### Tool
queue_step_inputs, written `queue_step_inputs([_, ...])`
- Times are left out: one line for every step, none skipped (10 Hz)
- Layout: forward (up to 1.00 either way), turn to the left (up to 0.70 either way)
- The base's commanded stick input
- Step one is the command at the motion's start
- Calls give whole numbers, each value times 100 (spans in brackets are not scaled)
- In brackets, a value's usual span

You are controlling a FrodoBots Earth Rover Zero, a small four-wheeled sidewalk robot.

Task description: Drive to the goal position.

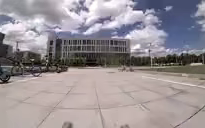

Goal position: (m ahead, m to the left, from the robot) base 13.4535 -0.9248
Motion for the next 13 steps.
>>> queue_step_inputs([70, -35])
queue_step_inputs([70, -19])
queue_step_inputs([70, -2])
queue_step_inputs([70, 0])
queue_step_inputs([70, 0])
queue_step_inputs([70, -15])
queue_step_inputs([70, -35])
queue_step_inputs([70, -35])
queue_step_inputs([70, -35])
queue_step_inputs([70, -29])
queue_step_inputs([70, 0])
queue_step_inputs([70, 0])
queue_step_inputs([70, 0])
